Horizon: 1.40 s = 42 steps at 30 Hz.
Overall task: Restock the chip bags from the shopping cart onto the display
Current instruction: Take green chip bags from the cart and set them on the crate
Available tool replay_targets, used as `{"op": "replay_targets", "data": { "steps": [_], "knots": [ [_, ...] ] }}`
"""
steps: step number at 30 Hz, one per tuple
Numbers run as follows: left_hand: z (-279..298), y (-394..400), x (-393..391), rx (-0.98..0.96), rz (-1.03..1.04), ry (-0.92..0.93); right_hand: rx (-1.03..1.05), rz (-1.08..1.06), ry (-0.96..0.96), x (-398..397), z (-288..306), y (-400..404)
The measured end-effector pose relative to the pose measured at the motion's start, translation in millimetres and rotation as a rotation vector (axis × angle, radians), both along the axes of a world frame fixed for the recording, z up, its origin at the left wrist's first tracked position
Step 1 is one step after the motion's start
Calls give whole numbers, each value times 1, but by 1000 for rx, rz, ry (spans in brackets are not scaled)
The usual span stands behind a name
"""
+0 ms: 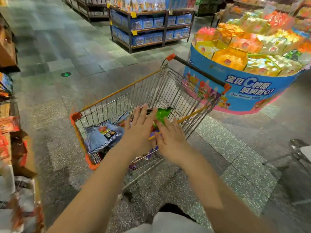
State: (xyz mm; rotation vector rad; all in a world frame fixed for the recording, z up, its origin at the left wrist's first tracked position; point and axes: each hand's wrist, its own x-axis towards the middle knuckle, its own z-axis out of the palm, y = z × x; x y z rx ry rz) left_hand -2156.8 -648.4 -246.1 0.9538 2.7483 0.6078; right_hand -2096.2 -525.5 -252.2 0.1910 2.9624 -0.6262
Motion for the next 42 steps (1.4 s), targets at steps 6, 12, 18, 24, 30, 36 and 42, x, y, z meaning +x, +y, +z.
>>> {"op": "replay_targets", "data": {
  "steps": [6,12,18,24,30,36,42],
  "knots": [
    [-28,46,-79,-29,56,-2,16,-4,6,-77,-26,57],
    [-77,97,-156,-92,190,98,83,62,-64,-171,-72,117],
    [-109,127,-220,-241,342,28,114,151,-119,-257,-118,167],
    [-131,128,-254,-287,531,12,171,242,-253,-315,-164,190],
    [-148,111,-262,-293,659,61,208,339,-386,-355,-199,183],
    [-157,103,-269,-310,744,88,229,439,-390,-380,-220,181],
    [-158,95,-260,-320,773,112,234,444,-395,-402,-241,177]
  ]
}}
